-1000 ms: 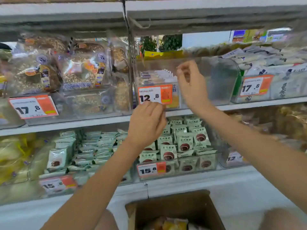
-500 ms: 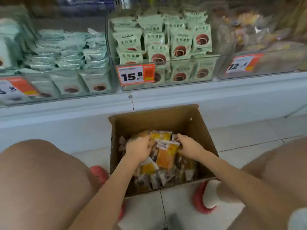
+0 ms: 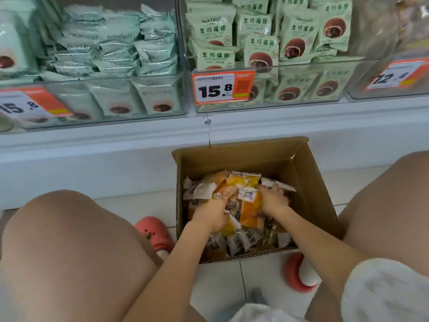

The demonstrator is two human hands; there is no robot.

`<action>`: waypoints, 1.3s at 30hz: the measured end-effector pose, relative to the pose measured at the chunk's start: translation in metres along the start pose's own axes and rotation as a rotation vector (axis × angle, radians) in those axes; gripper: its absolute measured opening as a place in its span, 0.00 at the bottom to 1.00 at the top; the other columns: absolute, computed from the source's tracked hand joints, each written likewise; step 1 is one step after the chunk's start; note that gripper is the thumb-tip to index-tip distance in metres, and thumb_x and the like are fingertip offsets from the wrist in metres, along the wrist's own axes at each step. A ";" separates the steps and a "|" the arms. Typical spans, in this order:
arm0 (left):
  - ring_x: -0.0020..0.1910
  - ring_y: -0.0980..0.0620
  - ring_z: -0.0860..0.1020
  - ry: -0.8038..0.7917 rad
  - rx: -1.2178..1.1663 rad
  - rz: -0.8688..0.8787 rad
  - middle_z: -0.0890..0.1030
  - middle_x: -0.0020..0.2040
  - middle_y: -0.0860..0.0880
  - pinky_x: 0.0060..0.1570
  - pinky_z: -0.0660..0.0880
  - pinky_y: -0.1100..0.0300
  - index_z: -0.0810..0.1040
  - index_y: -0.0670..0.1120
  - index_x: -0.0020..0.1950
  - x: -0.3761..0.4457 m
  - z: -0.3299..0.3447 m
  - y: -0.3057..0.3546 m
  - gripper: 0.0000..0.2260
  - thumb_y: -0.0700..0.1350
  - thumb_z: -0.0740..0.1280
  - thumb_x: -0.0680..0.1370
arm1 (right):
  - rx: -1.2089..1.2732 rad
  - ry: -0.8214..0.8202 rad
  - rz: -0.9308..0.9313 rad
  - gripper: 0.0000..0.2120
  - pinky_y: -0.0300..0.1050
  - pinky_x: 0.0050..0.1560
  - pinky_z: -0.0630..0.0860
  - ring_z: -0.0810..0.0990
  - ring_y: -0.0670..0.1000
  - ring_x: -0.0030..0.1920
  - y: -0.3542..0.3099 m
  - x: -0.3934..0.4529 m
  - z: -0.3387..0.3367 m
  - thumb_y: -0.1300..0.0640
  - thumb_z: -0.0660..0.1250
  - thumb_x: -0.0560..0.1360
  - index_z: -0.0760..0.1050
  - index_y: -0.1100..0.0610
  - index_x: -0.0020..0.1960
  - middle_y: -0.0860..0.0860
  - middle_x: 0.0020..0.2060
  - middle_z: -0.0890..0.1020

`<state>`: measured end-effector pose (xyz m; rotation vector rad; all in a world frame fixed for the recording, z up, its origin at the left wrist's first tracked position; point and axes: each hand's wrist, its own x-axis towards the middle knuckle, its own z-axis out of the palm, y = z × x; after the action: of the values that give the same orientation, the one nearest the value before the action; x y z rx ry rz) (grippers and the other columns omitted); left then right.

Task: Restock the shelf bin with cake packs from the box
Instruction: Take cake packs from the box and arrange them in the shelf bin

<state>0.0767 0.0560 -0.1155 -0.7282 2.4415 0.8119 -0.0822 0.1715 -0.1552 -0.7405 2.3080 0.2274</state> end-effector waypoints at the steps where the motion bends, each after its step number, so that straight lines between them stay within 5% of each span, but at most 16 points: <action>1: 0.53 0.44 0.77 -0.010 -0.011 0.005 0.78 0.56 0.44 0.50 0.77 0.51 0.72 0.46 0.64 0.000 -0.002 0.000 0.13 0.48 0.59 0.81 | -0.022 0.024 0.016 0.47 0.60 0.67 0.62 0.54 0.64 0.73 -0.003 0.001 0.001 0.43 0.76 0.65 0.52 0.45 0.75 0.61 0.73 0.53; 4: 0.49 0.45 0.78 -0.024 -0.060 -0.001 0.79 0.53 0.44 0.46 0.76 0.52 0.73 0.45 0.62 0.002 -0.011 -0.008 0.12 0.47 0.59 0.81 | -0.123 0.160 0.047 0.40 0.58 0.68 0.60 0.53 0.61 0.73 -0.008 0.000 0.005 0.47 0.74 0.68 0.57 0.49 0.73 0.60 0.73 0.56; 7: 0.48 0.47 0.77 0.006 -0.151 -0.039 0.78 0.51 0.46 0.46 0.75 0.54 0.75 0.45 0.60 0.005 -0.022 -0.016 0.11 0.47 0.60 0.81 | -0.127 0.167 -0.049 0.27 0.55 0.62 0.70 0.66 0.58 0.67 -0.007 0.002 -0.002 0.56 0.71 0.72 0.65 0.53 0.68 0.56 0.67 0.67; 10: 0.41 0.51 0.74 0.046 -0.256 -0.072 0.75 0.46 0.48 0.38 0.71 0.60 0.76 0.44 0.59 0.005 -0.023 -0.012 0.10 0.45 0.61 0.80 | 0.057 0.004 -0.181 0.30 0.54 0.53 0.78 0.76 0.57 0.57 -0.002 -0.006 -0.015 0.54 0.75 0.68 0.67 0.56 0.65 0.55 0.60 0.75; 13: 0.37 0.53 0.72 0.031 -0.313 -0.056 0.74 0.39 0.50 0.30 0.66 0.66 0.77 0.42 0.58 0.001 -0.017 -0.002 0.10 0.44 0.63 0.80 | 0.250 -0.040 -0.182 0.38 0.49 0.57 0.76 0.74 0.57 0.62 0.006 -0.024 -0.021 0.55 0.77 0.67 0.62 0.57 0.71 0.54 0.65 0.72; 17: 0.36 0.56 0.73 0.105 -0.496 -0.101 0.73 0.40 0.51 0.31 0.67 0.66 0.75 0.43 0.55 -0.009 -0.017 0.009 0.09 0.47 0.65 0.79 | 0.723 -0.061 -0.067 0.29 0.51 0.38 0.83 0.81 0.56 0.50 0.028 -0.055 -0.028 0.61 0.74 0.69 0.68 0.57 0.67 0.54 0.53 0.78; 20: 0.60 0.49 0.73 0.132 -0.766 -0.194 0.73 0.60 0.48 0.50 0.70 0.60 0.68 0.42 0.69 -0.022 -0.022 0.021 0.33 0.60 0.70 0.72 | 1.227 -0.035 -0.096 0.23 0.50 0.40 0.83 0.82 0.54 0.50 0.043 -0.082 -0.043 0.63 0.73 0.70 0.72 0.59 0.63 0.55 0.51 0.81; 23: 0.62 0.46 0.75 -0.073 -1.134 -0.151 0.75 0.66 0.47 0.59 0.73 0.50 0.65 0.45 0.72 -0.040 -0.029 0.043 0.52 0.68 0.76 0.56 | 1.539 -0.102 -0.216 0.20 0.46 0.42 0.83 0.82 0.53 0.51 0.045 -0.110 -0.058 0.60 0.71 0.72 0.72 0.58 0.63 0.55 0.54 0.81; 27: 0.51 0.46 0.82 -0.035 -1.473 0.017 0.82 0.55 0.43 0.48 0.81 0.50 0.73 0.42 0.63 -0.056 -0.037 0.070 0.27 0.48 0.75 0.67 | 1.593 -0.158 -0.288 0.15 0.51 0.46 0.82 0.83 0.53 0.50 0.041 -0.134 -0.071 0.52 0.69 0.72 0.75 0.55 0.57 0.54 0.50 0.83; 31: 0.47 0.51 0.84 0.115 -1.252 0.153 0.83 0.51 0.47 0.42 0.82 0.55 0.76 0.44 0.61 -0.078 -0.051 0.091 0.16 0.43 0.72 0.74 | 1.466 0.102 -0.316 0.18 0.55 0.52 0.80 0.83 0.55 0.51 0.046 -0.147 -0.093 0.42 0.60 0.77 0.77 0.52 0.58 0.54 0.51 0.84; 36: 0.47 0.48 0.83 0.156 -1.303 0.148 0.84 0.50 0.45 0.42 0.82 0.50 0.77 0.47 0.57 -0.090 -0.069 0.116 0.14 0.54 0.65 0.77 | 1.478 0.579 -0.420 0.14 0.36 0.35 0.77 0.81 0.43 0.36 0.045 -0.154 -0.107 0.53 0.56 0.82 0.81 0.54 0.50 0.54 0.42 0.84; 39: 0.44 0.43 0.83 0.228 -1.346 -0.003 0.84 0.47 0.42 0.43 0.80 0.42 0.78 0.49 0.51 -0.082 -0.085 0.137 0.23 0.63 0.52 0.79 | 1.381 0.897 -0.398 0.14 0.27 0.29 0.68 0.76 0.40 0.29 0.038 -0.146 -0.114 0.59 0.56 0.82 0.80 0.57 0.50 0.51 0.36 0.80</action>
<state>0.0338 0.1221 0.0477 -1.2637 1.7511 2.4923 -0.0809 0.2275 0.0256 -0.5089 2.2007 -1.9885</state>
